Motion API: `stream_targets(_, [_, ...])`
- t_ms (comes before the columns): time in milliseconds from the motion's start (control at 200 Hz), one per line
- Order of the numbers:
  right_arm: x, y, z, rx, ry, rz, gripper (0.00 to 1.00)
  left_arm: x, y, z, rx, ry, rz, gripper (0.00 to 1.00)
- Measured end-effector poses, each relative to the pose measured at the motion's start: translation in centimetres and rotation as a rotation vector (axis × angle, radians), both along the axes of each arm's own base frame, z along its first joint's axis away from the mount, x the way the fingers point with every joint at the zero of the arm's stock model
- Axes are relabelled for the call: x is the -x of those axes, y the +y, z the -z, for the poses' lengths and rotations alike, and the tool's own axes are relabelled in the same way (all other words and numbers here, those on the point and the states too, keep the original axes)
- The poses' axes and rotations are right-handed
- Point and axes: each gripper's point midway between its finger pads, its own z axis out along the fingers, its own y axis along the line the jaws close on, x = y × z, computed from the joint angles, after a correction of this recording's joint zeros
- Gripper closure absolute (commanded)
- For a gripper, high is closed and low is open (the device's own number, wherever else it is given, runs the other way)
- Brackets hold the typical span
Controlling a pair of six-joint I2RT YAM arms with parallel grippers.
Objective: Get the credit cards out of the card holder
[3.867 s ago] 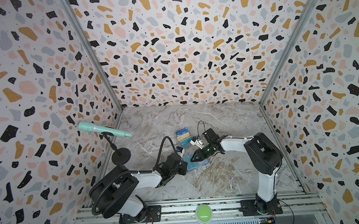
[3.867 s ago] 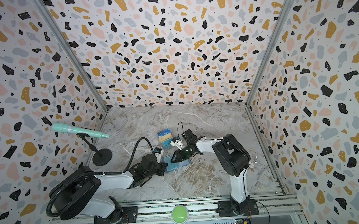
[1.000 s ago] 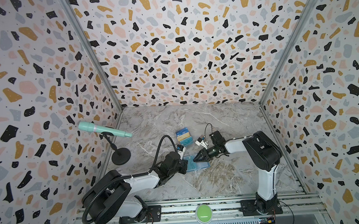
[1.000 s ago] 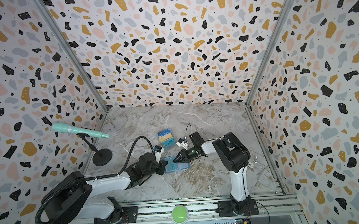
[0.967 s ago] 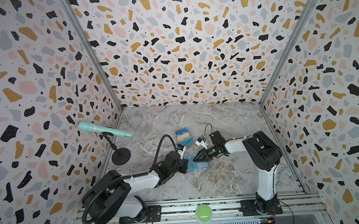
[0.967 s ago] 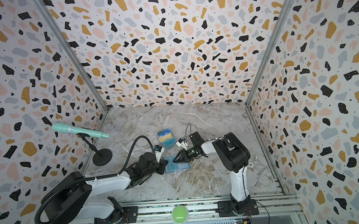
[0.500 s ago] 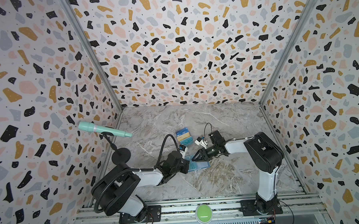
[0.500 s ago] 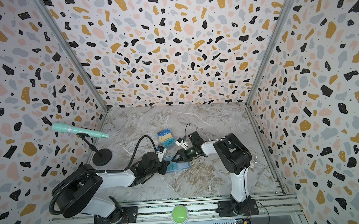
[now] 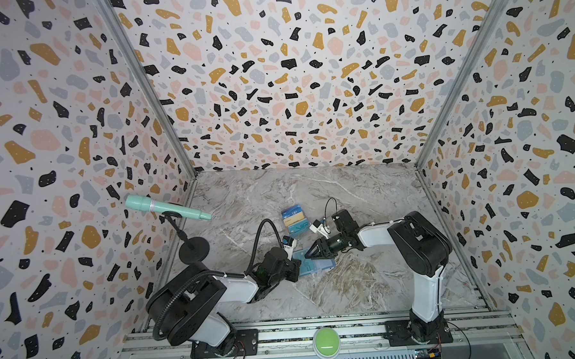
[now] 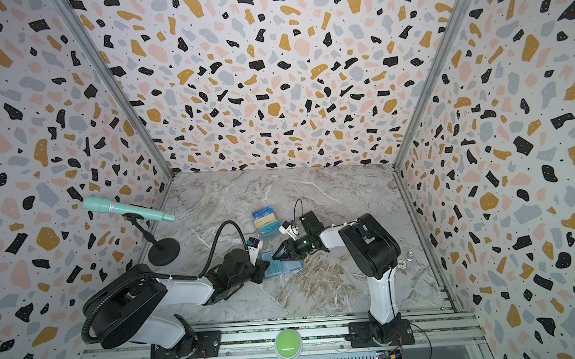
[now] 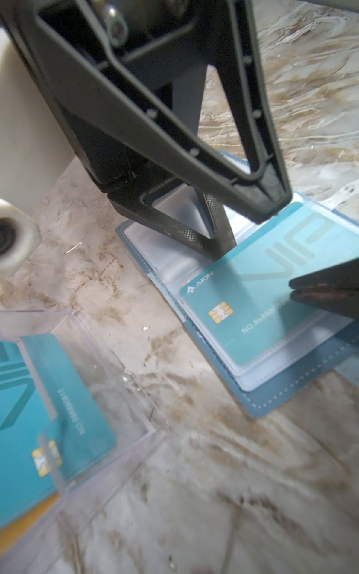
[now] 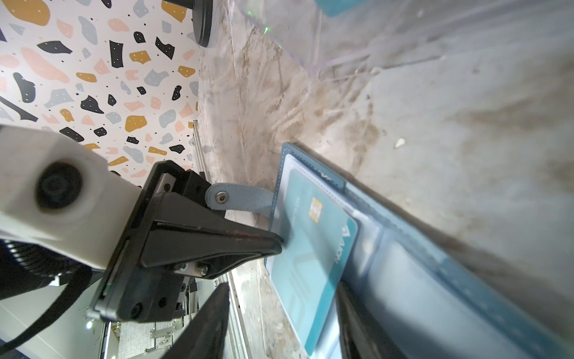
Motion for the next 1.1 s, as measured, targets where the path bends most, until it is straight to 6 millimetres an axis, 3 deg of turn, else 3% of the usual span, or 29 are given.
stream_targets(596, [0.2,0.3,0.0,-0.003,0.008,-0.008,0.46,0.3,0.5,0.1,0.012,-0.011,-0.012,1.0])
stream_targets(1101, [0.9,1.6,-0.1,-0.05,0.054,-0.05,0.67,0.4,0.9,0.2,0.019,-0.023,-0.021,1.0])
